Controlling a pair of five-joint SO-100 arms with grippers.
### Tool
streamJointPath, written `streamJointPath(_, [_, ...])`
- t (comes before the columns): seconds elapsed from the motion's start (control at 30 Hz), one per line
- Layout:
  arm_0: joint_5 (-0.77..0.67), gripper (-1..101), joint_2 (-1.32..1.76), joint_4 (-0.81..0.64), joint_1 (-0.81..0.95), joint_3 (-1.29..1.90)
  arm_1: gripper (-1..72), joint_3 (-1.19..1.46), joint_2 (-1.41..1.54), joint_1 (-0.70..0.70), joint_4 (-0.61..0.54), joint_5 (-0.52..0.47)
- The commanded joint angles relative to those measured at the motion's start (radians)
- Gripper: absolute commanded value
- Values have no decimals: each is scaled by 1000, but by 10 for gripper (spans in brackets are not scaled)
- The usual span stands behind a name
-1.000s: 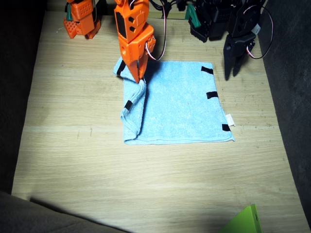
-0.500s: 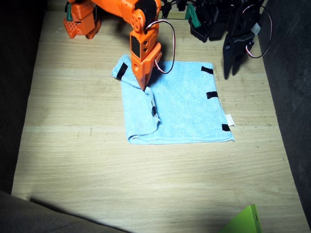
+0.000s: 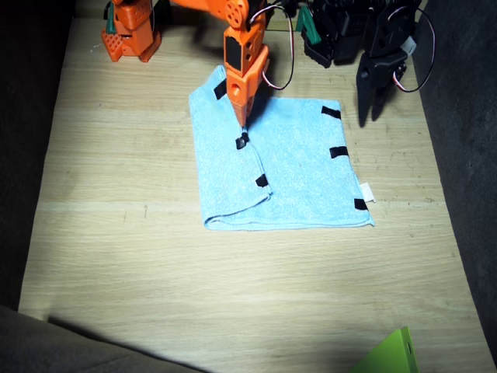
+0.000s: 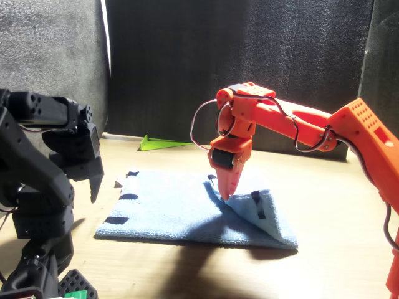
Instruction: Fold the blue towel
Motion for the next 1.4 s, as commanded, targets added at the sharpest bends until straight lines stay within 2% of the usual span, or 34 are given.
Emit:
streamJointPath(0.0, [15, 211, 0, 2, 5, -6, 134, -3, 146, 40, 11, 6])
streamJointPath(0.17, [6, 197, -28, 5, 9, -23, 133, 46, 267, 44, 11, 28])
streamJointPath(0.4, [-23, 263, -130, 26, 14, -107, 126, 112, 291, -284, 8, 150])
streamJointPath(0.5, [-38, 278, -207, 63, -37, -190, 118, 146, 295, -353, 6, 189])
streamJointPath(0.9, [-106, 317, -261, 92, -272, -344, 120, 153, 225, -319, -29, 216])
streamJointPath(1.1, [-183, 359, -285, 52, -307, -319, 121, 152, 218, -327, -26, 215])
streamJointPath(1.37, [-258, 361, -298, 5, -334, -291, 121, 152, 210, -313, -28, 227])
